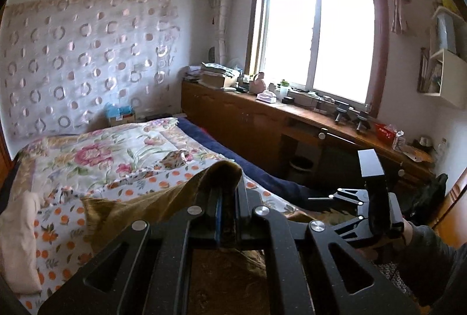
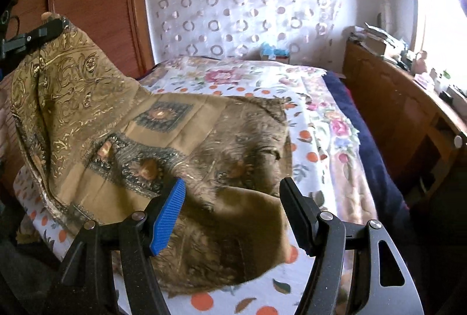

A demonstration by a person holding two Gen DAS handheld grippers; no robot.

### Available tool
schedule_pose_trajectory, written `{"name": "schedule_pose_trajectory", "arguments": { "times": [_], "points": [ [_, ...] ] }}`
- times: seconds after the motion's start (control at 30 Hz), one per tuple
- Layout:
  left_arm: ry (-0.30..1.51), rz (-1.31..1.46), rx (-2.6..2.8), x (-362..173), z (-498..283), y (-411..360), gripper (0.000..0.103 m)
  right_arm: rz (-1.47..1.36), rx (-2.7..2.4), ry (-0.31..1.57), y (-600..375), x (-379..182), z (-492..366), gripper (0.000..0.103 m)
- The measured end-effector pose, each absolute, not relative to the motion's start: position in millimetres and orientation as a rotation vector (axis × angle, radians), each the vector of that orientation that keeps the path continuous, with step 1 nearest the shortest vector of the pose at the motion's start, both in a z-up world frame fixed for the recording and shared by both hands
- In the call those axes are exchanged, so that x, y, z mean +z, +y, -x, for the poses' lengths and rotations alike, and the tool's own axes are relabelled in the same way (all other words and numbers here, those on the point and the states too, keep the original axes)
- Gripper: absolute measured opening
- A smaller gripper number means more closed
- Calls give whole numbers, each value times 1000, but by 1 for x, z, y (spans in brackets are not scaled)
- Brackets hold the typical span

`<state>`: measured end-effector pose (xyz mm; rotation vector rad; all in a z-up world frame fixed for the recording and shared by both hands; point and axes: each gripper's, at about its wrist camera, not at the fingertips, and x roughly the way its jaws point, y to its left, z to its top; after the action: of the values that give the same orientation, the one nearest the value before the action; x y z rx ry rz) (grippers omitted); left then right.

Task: Fold small clothes
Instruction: 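Lay the lifted shirt back down on the bed with the left tool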

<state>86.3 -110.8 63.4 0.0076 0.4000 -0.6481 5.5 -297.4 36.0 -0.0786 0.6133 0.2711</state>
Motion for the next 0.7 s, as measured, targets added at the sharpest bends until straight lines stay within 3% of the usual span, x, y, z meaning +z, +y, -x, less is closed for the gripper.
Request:
{"name": "schedule_pose_trajectory", "arguments": {
  "times": [0.1,0.17,0.2,0.23,0.3,0.43,0.53,0.7],
  "points": [
    [396,-59,-599,58,-81,-121,8,66,267,611,-297,32,0,69],
    [418,-62,-617,52,-79,-122,22,62,268,618,-295,29,-2,69],
    [427,-64,-620,49,-78,-122,37,65,268,620,-295,29,-3,69],
    [427,-65,-616,45,-75,-118,44,68,267,621,-295,29,-3,69],
    [435,-61,-612,40,-73,-114,47,62,273,624,-295,30,-5,69],
    [475,-40,-587,25,-69,-99,69,63,298,631,-292,30,-8,69],
    [485,-38,-549,16,-62,-86,77,76,323,644,-286,27,-13,69],
    [505,-27,-470,-1,-55,-61,77,116,384,677,-265,17,-22,69]
  ]
}}
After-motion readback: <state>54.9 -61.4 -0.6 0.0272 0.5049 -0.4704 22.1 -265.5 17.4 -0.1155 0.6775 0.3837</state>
